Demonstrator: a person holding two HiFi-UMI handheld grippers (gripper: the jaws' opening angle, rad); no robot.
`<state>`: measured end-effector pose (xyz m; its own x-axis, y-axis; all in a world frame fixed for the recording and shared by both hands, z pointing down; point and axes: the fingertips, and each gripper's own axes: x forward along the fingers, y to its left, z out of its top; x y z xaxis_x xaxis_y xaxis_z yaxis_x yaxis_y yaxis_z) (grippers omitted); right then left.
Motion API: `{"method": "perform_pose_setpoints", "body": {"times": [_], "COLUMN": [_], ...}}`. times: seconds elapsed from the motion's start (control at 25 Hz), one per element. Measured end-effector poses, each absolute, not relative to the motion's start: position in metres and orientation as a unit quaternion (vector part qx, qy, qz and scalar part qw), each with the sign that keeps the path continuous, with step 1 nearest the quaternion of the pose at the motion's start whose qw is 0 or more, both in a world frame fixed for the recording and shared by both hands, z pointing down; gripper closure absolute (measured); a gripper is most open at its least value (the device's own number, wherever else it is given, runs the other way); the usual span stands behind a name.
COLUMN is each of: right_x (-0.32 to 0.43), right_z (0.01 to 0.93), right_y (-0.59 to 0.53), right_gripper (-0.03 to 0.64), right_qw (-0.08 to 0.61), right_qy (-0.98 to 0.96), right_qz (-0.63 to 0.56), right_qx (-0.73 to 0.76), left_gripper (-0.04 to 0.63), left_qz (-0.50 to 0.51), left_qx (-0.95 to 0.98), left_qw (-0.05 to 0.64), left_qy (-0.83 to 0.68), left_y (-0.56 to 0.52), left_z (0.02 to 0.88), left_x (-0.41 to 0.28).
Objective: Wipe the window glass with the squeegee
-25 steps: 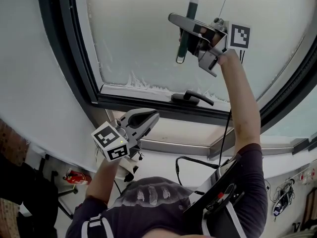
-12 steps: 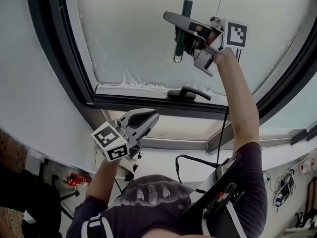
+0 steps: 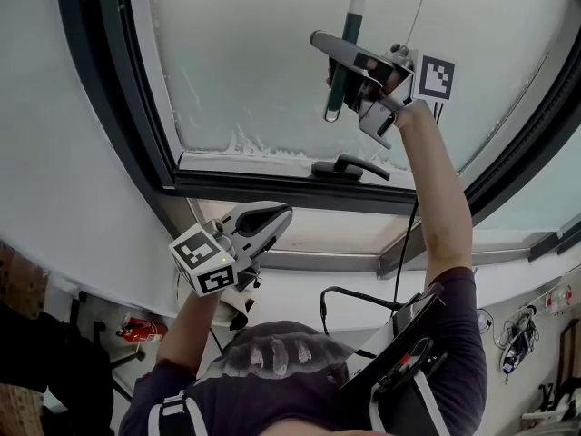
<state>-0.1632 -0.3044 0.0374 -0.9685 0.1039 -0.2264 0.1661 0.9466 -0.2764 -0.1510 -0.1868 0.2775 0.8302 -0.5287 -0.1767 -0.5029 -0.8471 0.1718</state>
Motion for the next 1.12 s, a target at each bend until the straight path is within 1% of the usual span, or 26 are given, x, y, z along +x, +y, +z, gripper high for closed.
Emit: {"method": "perform_pose_setpoints", "body": {"times": [0.12, 0.32, 0.68, 1.12], "right_x": [-0.164, -0.165, -0.164, -0.165], "right_z": [0.049, 0.079, 0.099, 0.148], "right_y": [-0.305, -0.295, -0.293, -0.286], "right_gripper": [0.603, 0.603, 0.603, 0.603], "right_qw": [0.105, 0.1, 0.1, 0.094], "right_qy": [0.98, 0.982, 0.98, 0.977], "right_qz": [-0.156, -0.147, -0.161, -0.184], "right_qx": [0.067, 0.056, 0.055, 0.058], "left_gripper": [0.59, 0.591, 0.59, 0.591], "left_qz": [-0.11, -0.116, -0.109, -0.106], "left_qx": [0.955, 0.958, 0.96, 0.959], "left_qw": [0.067, 0.057, 0.064, 0.078], "left_qy": [-0.268, -0.254, -0.25, -0.252], "left_y": [-0.183, -0.177, -0.167, -0.157], "left_z": [0.285, 0.31, 0.319, 0.337], "left_x": [-0.152, -0.153, -0.15, -0.15]}}
